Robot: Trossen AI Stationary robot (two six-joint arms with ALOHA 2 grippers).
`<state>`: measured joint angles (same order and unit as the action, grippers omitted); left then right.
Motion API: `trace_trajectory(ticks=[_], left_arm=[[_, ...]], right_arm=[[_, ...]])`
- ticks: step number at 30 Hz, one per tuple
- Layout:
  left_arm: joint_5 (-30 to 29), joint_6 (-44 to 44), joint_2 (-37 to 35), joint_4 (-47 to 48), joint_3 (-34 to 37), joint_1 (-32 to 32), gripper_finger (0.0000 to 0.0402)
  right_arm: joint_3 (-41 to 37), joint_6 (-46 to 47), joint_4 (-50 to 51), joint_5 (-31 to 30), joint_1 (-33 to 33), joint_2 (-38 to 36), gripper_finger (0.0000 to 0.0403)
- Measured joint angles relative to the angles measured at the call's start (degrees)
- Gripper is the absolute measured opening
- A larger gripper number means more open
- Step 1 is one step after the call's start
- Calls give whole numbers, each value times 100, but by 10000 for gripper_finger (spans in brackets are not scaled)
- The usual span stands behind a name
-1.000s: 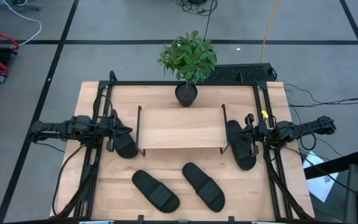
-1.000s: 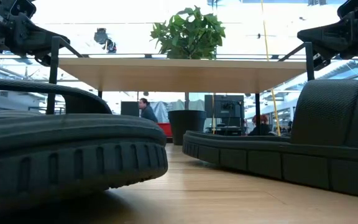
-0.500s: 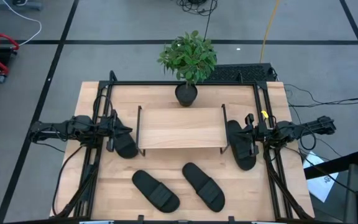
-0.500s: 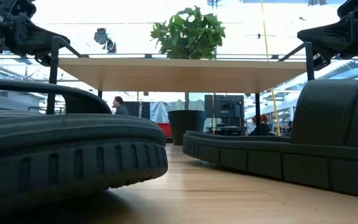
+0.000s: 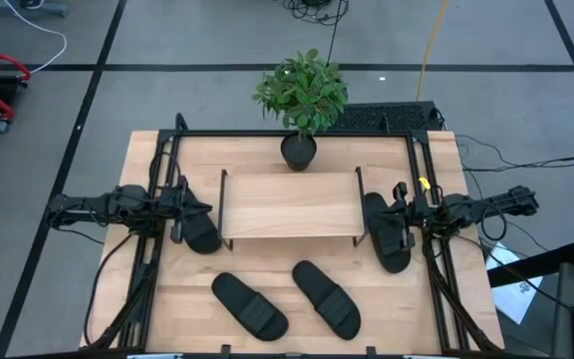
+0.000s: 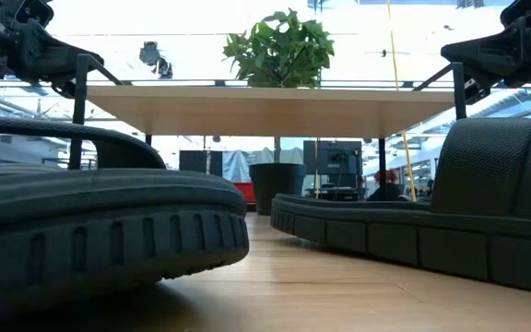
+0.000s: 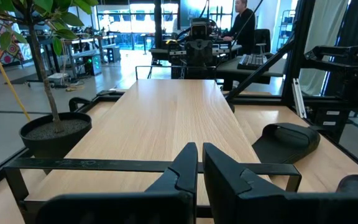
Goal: Pick and place slides into the shelf
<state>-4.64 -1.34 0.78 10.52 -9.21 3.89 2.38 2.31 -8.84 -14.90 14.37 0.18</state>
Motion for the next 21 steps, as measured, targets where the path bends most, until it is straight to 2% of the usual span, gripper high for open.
trace_trajectory(ticks=[4, 13, 21], left_arm=[[2, -110, -2, -196, 0, -1, 26], [8, -1112, 0, -466, 0, 1, 26], [-290, -830, 3, -521, -166, -10, 26]], right_arm=[[0, 1, 2, 2, 0, -1, 0], [-1, 2, 11, 2, 0, 0, 0], [-1, -231, 13, 2, -2, -2, 0]])
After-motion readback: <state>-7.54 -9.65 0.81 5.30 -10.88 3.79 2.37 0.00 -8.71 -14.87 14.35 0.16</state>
